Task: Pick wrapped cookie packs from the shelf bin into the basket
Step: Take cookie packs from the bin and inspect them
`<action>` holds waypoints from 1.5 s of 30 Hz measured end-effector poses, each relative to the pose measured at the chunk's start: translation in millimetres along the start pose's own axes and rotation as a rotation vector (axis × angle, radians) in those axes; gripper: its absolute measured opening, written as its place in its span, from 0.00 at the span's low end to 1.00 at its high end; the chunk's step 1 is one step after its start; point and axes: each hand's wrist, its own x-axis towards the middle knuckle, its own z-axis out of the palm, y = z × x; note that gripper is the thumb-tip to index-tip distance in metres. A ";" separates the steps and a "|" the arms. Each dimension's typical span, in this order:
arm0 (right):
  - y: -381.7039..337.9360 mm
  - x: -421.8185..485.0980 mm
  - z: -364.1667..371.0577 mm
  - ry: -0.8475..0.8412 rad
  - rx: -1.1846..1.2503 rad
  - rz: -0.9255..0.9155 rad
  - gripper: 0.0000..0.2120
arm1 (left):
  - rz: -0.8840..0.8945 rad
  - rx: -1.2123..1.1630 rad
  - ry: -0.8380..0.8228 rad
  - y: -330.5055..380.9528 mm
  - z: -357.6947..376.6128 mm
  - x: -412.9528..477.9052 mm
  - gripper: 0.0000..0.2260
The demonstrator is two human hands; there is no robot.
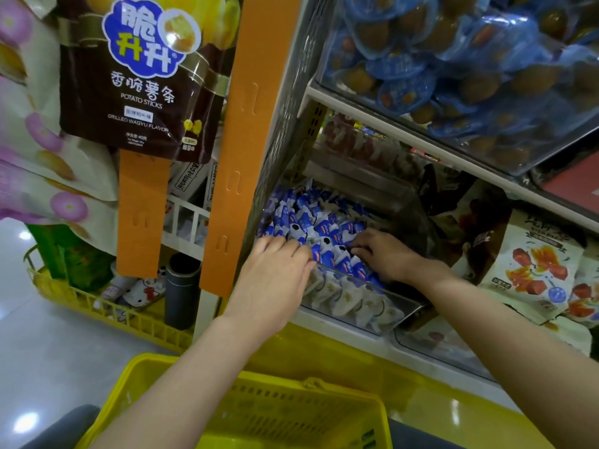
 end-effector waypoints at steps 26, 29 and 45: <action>-74.2 149.9 -1.4 0.238 0.508 0.079 0.14 | 0.124 0.023 0.109 -22.5 -4.4 5.3 0.11; -71.8 146.8 -3.1 0.321 0.529 0.105 0.08 | 0.115 0.039 0.105 -22.0 -3.4 5.0 0.10; -74.0 -42.4 -25.7 0.791 1.071 -0.200 0.08 | -0.137 -0.441 0.233 3.3 -12.3 -20.6 0.08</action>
